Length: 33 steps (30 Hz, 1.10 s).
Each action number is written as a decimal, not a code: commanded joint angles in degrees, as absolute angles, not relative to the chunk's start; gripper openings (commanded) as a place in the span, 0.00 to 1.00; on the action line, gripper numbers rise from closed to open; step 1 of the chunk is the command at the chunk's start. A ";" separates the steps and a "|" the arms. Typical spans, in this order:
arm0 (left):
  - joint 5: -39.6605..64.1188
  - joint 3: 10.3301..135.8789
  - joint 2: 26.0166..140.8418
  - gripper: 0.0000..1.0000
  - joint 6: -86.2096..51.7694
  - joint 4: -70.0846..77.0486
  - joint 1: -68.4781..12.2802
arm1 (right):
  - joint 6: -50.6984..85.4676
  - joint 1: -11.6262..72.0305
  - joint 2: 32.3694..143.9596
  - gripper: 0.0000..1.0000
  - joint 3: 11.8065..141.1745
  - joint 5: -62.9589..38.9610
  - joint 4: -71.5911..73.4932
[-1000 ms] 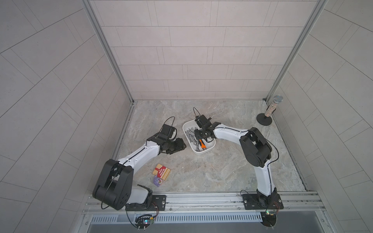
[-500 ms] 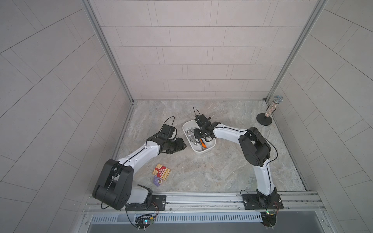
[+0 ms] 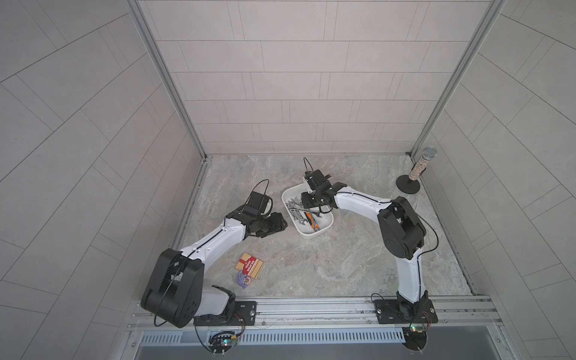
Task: Take out the wrench from the storage box
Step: Pick up the wrench from the storage box, then place the wrench at the center of the board.
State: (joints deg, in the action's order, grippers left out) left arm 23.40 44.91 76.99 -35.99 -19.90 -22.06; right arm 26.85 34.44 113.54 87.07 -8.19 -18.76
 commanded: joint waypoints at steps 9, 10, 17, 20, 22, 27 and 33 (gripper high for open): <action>16.61 45.35 71.73 0.63 -35.91 -20.48 -25.98 | 27.58 32.12 79.39 0.00 60.80 -4.13 -20.16; 16.14 45.32 71.42 0.63 -36.14 -20.48 -26.21 | 28.09 32.09 75.81 0.00 57.01 -3.73 -20.61; 14.29 44.08 69.94 0.64 -35.68 -18.84 -26.48 | 34.75 33.52 59.73 0.00 38.88 -3.43 -20.27; 14.16 44.62 70.50 0.64 -35.75 -18.54 -26.46 | 36.35 34.61 56.08 0.00 34.72 -2.19 -19.91; 14.15 45.50 71.18 0.64 -35.85 -19.13 -26.50 | 37.02 34.82 54.01 0.00 31.73 -1.64 -19.07; 13.72 45.43 71.30 0.64 -37.34 -18.26 -26.54 | 38.01 34.87 52.64 0.00 27.72 -1.71 -16.65; 12.65 44.77 71.90 0.64 -38.06 -17.31 -26.69 | 39.54 34.88 53.47 0.00 24.72 -2.91 -12.88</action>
State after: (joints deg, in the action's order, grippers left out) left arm 14.06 44.86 71.31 -37.56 -18.24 -26.33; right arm 38.02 34.68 53.36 25.36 -3.01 -16.21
